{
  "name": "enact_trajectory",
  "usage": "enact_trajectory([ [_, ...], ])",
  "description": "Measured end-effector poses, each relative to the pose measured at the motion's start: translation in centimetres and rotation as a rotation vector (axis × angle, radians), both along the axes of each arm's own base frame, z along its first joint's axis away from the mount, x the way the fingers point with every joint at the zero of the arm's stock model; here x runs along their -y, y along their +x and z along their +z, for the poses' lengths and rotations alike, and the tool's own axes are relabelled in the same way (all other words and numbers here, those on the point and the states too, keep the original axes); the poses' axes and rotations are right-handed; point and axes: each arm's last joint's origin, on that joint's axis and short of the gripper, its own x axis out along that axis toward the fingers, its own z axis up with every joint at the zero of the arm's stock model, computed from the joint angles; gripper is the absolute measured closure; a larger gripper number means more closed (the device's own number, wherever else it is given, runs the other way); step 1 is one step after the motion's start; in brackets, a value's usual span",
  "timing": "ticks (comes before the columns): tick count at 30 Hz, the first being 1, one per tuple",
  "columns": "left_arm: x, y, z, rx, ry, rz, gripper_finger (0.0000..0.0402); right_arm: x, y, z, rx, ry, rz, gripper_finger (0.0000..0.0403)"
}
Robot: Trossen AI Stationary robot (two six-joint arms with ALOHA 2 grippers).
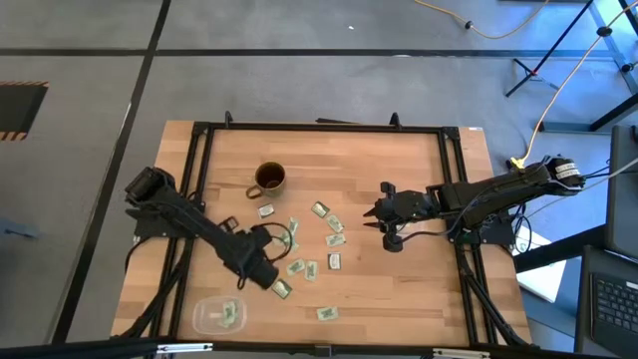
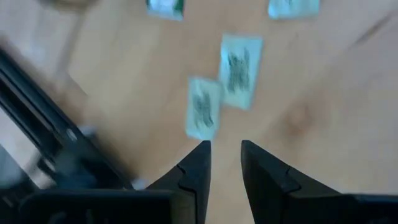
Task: Pick and place Stevia / Truvia into bins
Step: Put the stevia packet into the bottom transparent container
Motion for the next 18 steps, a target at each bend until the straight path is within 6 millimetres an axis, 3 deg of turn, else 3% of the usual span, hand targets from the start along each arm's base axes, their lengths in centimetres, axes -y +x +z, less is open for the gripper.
enact_trajectory([
  [7,-2.6,-1.1,2.6,-0.007,0.084,-0.012,0.032,0.0,0.0,0.0,0.0,0.0,0.0,0.0284],
  [14,-4.6,-4.1,7.5,0.288,0.121,0.075,0.0324,0.0,0.0,0.0,0.001,0.001,-0.001,0.0284],
  [18,-5.5,-5.2,7.3,0.38,0.074,0.114,0.0324,0.0,0.0,0.0,0.0,0.002,-0.002,0.0284],
])
